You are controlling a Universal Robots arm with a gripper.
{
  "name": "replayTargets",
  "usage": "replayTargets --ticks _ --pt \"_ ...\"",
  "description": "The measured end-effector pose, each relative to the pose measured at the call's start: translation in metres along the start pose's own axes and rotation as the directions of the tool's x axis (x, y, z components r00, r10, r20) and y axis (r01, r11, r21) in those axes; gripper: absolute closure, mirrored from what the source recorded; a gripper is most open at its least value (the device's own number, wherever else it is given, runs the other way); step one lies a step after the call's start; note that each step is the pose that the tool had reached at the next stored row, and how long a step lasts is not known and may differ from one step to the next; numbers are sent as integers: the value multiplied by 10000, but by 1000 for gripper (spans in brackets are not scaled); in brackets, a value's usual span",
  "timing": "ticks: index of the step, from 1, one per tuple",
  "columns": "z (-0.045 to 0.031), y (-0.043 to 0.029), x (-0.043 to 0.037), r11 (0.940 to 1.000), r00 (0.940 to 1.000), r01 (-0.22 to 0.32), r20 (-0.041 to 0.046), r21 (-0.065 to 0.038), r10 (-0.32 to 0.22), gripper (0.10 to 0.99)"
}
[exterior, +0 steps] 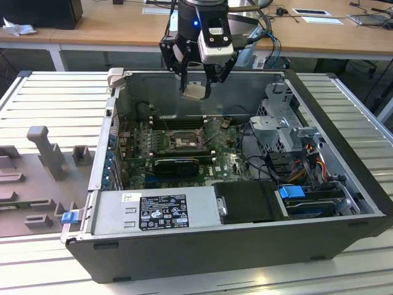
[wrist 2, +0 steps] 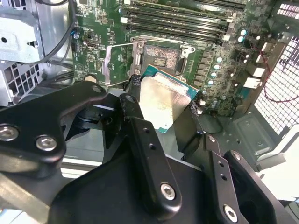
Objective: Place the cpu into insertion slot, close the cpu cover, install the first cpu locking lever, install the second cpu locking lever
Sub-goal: 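Place the cpu into insertion slot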
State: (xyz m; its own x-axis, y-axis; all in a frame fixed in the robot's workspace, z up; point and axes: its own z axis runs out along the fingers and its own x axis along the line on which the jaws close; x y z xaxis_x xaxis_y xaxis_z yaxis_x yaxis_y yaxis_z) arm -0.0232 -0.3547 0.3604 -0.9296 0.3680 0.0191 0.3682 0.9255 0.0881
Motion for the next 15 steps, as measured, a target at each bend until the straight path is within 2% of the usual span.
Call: replayTargets --ticks 11,15 --pt "38 -4 -1 10000 10000 -53 5 0 53 557" --pt "40 -4 -1 9996 9996 -282 27 -1 282 557"
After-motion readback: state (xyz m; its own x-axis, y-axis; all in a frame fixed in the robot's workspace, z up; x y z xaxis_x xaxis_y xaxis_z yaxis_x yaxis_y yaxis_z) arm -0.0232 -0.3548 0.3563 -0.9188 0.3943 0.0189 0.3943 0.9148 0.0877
